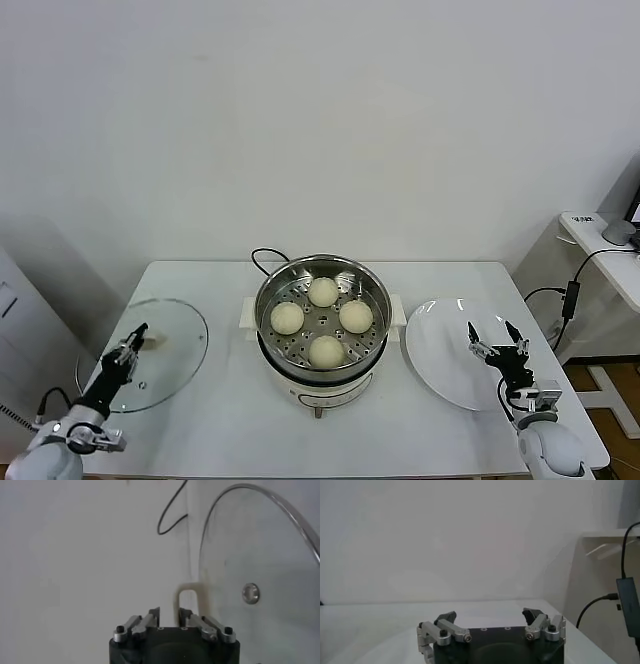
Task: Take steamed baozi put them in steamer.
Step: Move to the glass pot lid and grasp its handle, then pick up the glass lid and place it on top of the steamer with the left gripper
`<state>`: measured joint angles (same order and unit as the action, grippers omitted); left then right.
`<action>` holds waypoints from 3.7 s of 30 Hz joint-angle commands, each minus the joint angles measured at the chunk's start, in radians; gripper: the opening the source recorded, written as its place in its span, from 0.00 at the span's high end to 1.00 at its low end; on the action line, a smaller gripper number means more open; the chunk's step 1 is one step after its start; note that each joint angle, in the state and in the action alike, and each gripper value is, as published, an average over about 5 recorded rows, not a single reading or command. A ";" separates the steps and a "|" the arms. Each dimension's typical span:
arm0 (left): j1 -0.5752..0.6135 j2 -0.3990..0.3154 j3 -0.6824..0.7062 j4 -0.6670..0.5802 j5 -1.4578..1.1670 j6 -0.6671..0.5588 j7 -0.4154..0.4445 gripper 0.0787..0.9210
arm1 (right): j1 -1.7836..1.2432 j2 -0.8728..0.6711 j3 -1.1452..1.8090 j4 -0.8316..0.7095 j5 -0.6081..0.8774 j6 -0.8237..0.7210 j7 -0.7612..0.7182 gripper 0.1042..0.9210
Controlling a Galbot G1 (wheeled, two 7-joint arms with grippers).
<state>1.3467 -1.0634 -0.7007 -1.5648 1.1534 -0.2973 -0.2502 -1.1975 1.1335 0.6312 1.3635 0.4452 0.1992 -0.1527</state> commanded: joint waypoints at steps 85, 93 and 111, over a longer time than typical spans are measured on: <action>-0.450 -0.203 0.937 -0.325 0.197 0.867 0.485 0.96 | 0.052 -0.001 -0.053 -0.051 -0.010 -0.012 0.000 0.12; -0.450 -0.209 0.938 -0.305 0.201 0.860 0.478 0.96 | 0.051 0.003 -0.051 -0.058 -0.013 -0.010 -0.001 0.12; -0.431 -0.214 0.934 -0.293 0.217 0.841 0.465 0.96 | 0.048 0.010 -0.043 -0.070 -0.016 -0.005 -0.003 0.12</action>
<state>0.9112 -1.2761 0.2339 -1.8649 1.3696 0.5468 0.2191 -1.1493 1.1436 0.5866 1.2941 0.4291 0.1935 -0.1552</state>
